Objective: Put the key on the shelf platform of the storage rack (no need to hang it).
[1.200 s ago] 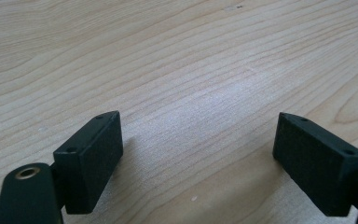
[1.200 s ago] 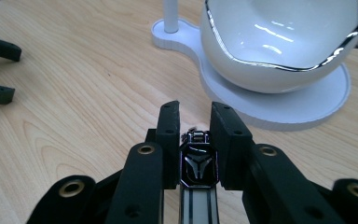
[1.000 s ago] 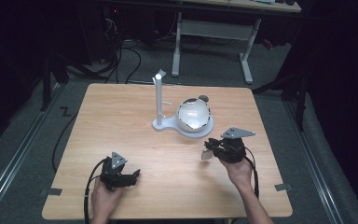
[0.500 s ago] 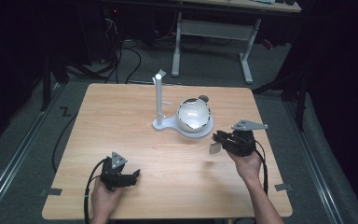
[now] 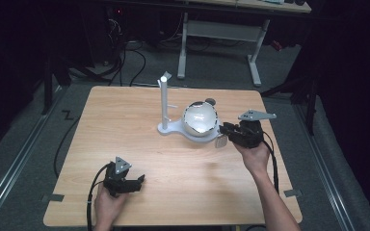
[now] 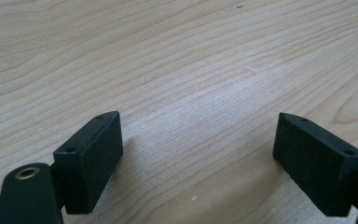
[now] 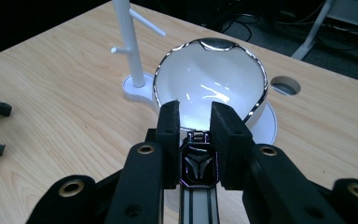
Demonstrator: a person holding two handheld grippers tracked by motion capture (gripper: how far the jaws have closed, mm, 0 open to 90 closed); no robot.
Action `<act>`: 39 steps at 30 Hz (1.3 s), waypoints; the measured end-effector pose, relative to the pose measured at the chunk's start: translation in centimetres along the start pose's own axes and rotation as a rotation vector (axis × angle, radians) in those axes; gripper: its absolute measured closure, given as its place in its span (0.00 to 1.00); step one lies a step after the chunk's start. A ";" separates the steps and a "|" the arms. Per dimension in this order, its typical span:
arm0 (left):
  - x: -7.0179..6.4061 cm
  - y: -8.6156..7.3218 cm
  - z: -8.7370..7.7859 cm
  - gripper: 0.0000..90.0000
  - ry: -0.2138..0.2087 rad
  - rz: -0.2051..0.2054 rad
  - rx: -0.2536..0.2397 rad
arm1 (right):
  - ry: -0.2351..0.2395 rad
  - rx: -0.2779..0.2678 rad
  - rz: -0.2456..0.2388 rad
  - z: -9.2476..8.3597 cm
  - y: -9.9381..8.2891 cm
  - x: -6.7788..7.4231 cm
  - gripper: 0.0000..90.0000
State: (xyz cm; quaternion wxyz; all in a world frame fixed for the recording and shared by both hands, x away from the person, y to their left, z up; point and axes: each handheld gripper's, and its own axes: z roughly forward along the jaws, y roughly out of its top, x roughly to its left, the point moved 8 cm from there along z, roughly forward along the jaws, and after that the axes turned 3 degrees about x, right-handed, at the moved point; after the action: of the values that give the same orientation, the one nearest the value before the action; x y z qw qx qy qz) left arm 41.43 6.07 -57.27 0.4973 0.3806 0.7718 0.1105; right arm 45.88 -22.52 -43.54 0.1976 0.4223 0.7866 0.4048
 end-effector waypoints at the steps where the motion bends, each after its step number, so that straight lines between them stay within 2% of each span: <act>1: 0.0 0.0 0.0 0.18 0.000 0.000 0.000 | -0.001 -0.005 0.001 0.1 0.2 0.0 0.83; 7: 0.0 0.0 0.0 0.18 0.000 0.003 -0.001 | 0.015 -0.024 0.020 0.6 1.5 -0.2 0.83; 16: 0.0 0.0 0.0 0.18 -0.001 0.003 -0.001 | 0.018 -0.038 0.014 1.8 3.6 -0.3 0.83; 19: 0.0 0.0 0.0 0.18 0.000 0.003 -0.001 | -0.009 -0.032 -0.005 2.2 3.8 -0.3 0.83; 22: 0.0 0.0 0.0 0.18 0.000 0.004 -0.001 | -0.014 -0.026 -0.006 2.8 4.0 -0.3 0.83; 29: 0.0 0.0 0.0 0.18 0.000 0.003 -0.002 | -0.014 -0.024 -0.009 4.0 4.5 -0.4 0.83; 39: 0.0 0.0 0.0 0.18 0.000 0.002 -0.001 | -0.010 -0.010 0.015 6.1 4.6 -0.9 0.83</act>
State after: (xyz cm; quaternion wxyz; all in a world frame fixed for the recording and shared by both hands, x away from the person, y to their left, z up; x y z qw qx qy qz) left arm 41.43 6.08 -57.28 0.4974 0.3810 0.7714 0.1115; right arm 52.69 -18.94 -43.45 0.2007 0.4294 0.7803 0.4080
